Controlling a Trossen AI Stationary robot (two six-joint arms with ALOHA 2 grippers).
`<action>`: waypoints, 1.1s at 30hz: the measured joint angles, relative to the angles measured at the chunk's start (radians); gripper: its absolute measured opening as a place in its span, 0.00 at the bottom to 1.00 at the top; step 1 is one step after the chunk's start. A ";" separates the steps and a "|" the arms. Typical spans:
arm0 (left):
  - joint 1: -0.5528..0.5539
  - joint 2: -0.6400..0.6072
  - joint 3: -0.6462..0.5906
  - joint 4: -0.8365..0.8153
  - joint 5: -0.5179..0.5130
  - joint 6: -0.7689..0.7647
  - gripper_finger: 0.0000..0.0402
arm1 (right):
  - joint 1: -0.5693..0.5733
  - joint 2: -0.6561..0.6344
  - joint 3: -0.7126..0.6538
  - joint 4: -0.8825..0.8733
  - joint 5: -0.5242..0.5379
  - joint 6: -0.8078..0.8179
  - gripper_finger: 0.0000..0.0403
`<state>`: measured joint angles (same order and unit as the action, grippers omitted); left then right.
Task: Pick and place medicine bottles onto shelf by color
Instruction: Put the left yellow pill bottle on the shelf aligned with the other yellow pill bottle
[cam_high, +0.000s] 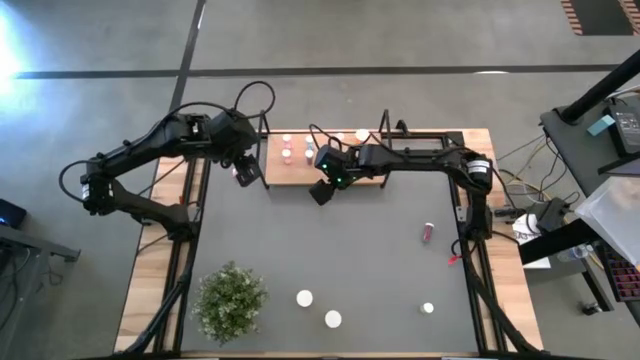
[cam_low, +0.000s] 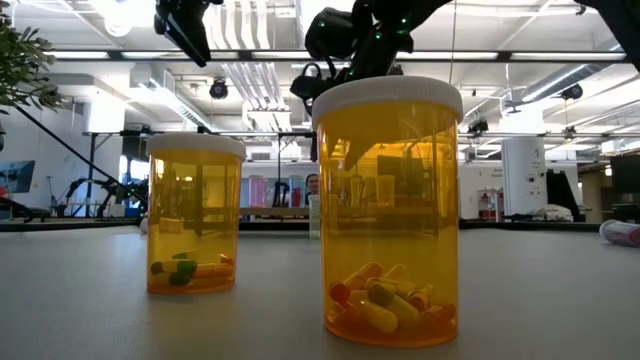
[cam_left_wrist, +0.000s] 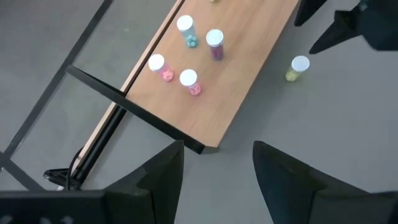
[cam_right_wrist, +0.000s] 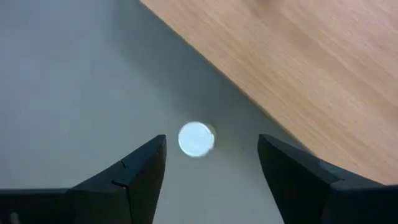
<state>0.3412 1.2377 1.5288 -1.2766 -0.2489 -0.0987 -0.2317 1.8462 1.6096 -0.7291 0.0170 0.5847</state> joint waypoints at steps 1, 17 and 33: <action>0.000 0.000 0.000 0.000 0.000 0.000 0.44 | 0.000 0.002 0.000 0.006 0.000 0.005 0.62; 0.000 -0.001 -0.004 0.000 0.000 0.000 0.44 | 0.024 0.063 0.001 0.043 0.001 0.088 0.65; 0.000 -0.002 -0.079 0.002 0.000 -0.012 0.44 | 0.067 0.138 0.000 0.058 0.045 0.115 0.64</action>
<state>0.3412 1.2362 1.4494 -1.2747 -0.2485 -0.1111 -0.1645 1.9843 1.6096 -0.6709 0.0623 0.6995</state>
